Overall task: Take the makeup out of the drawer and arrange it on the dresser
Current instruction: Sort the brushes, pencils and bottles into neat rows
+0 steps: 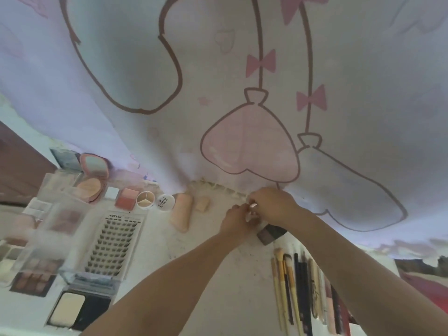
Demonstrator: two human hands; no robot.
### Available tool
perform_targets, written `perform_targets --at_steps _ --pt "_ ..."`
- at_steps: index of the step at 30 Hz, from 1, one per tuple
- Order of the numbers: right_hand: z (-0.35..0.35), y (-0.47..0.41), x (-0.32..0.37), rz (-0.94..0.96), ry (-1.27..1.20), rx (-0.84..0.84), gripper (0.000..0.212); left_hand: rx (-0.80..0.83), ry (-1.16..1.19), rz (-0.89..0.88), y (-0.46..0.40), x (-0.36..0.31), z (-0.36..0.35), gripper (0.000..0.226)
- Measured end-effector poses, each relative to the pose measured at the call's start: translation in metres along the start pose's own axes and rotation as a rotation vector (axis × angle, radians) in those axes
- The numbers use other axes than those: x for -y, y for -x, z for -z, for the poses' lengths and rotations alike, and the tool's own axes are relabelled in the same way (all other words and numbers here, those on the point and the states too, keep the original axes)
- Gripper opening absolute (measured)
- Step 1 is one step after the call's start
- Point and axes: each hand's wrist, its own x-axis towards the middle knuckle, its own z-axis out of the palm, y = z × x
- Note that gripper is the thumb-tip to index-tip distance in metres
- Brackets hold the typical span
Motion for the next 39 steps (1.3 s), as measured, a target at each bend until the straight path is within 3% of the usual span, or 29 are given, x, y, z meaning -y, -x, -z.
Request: perform_targets --at_steps 3,7,11,14,18,22,26,29,31,36,39 --pt "0.005 0.002 0.01 0.036 -0.155 -0.059 0.022 -0.101 0.039 -0.049 0.014 0.013 0.013 0.028" --pt "0.015 0.008 0.038 -0.012 -0.235 -0.098 0.044 -0.278 0.054 -0.174 0.045 0.033 0.043 0.019" --pt "0.018 0.014 0.068 -0.116 -0.509 -0.016 0.056 -0.423 -0.208 -0.304 0.067 0.052 0.075 0.034" --pt "0.019 0.021 0.08 -0.079 -0.601 -0.002 0.046 -0.356 -0.081 -0.355 0.083 0.061 0.083 0.03" --pt "0.013 0.036 0.087 -0.026 -0.646 0.041 0.041 -0.27 -0.103 -0.386 0.098 0.072 0.087 0.031" --pt "0.007 0.047 0.089 0.036 -0.627 0.108 0.038 -0.08 -0.02 -0.309 0.109 0.081 0.098 0.034" --pt "0.001 0.062 0.087 0.185 -0.596 0.192 0.032 0.251 0.079 -0.25 0.111 0.084 0.12 0.025" --pt "-0.005 0.07 0.084 0.273 -0.55 0.187 0.03 0.633 0.314 -0.07 0.112 0.087 0.142 0.022" --pt "-0.005 0.07 0.082 0.303 -0.613 0.138 0.028 0.761 0.487 0.044 0.112 0.089 0.151 0.025" --pt "0.002 0.065 0.08 0.386 -0.892 0.04 0.03 0.721 0.962 0.254 0.105 0.085 0.155 0.032" --pt "0.007 0.062 0.071 0.349 -1.246 0.168 0.028 0.64 0.907 0.247 0.098 0.081 0.151 0.025"
